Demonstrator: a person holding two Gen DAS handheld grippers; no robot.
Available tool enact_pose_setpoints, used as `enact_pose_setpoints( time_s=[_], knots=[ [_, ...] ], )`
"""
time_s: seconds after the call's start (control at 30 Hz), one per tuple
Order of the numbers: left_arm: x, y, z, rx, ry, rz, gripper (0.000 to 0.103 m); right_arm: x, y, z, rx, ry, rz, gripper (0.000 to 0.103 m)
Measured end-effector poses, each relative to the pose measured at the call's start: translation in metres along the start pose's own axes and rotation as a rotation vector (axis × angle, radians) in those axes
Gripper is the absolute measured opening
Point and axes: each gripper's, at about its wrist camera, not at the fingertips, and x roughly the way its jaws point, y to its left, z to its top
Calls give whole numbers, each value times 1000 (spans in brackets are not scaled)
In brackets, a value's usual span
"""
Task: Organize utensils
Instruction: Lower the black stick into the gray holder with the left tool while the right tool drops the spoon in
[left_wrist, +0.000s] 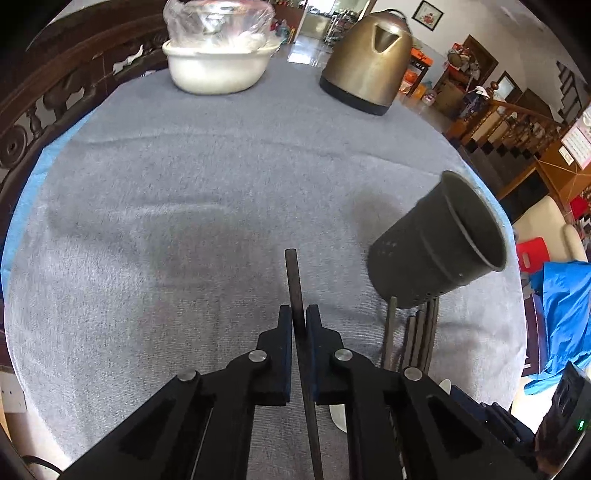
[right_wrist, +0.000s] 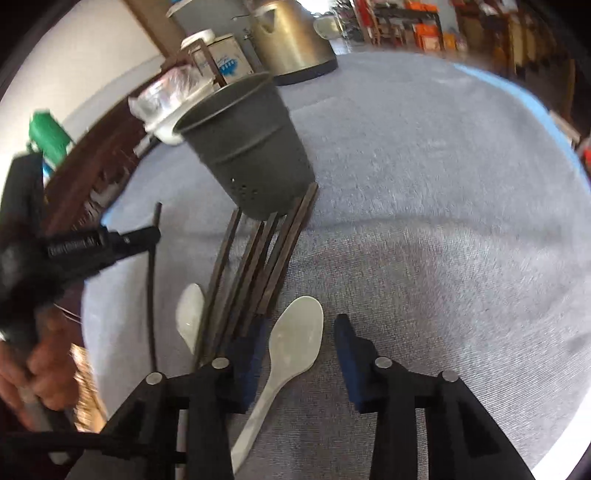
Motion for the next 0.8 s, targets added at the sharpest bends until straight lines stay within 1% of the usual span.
enact_pose_setpoints(
  time_s=[0.07,0.1,0.13,0.17,0.2,0.27,0.3,0.33,0.4,0.47,0.53,0.67,0.7,0.73,0.77,0.8],
  knots=[
    [2,6,1,-15,13,14,8,1,7,0,-32,5,-33,38],
    [2,9,3,-22,15,12,8,1,10,0,-51,6,-48,32],
    [2,12,4,-28,16,6,8,2,13,1,-70,8,-56,22],
    [1,15,5,-33,19,1,8,3,16,1,-105,6,-74,18],
    [1,17,6,-38,24,-3,9,5,19,2,-119,6,-79,10],
    [6,20,9,-51,40,-13,10,4,16,3,-107,4,-44,8],
    [8,23,10,-56,48,-14,13,4,14,4,-95,3,-29,7],
    [9,26,12,-64,58,-15,21,2,10,4,-85,-3,-18,6],
    [13,31,11,-90,77,-20,32,-3,1,3,-75,-24,-22,5],
    [19,36,13,-110,95,-20,32,-7,-6,5,-62,-47,-34,5],
    [25,37,13,-114,104,-18,32,-9,-15,6,-31,-55,-24,4],
    [31,30,19,-88,95,-4,32,-18,-32,12,36,-105,-8,4],
    [34,28,23,-86,94,1,27,-22,-34,14,48,-123,0,4],
    [34,28,24,-84,92,12,18,-27,-37,15,59,-142,9,4],
    [36,27,26,-81,86,23,12,-30,-39,17,65,-160,15,4],
    [35,28,27,-80,77,13,8,-35,-40,19,72,-186,24,4]
  ],
)
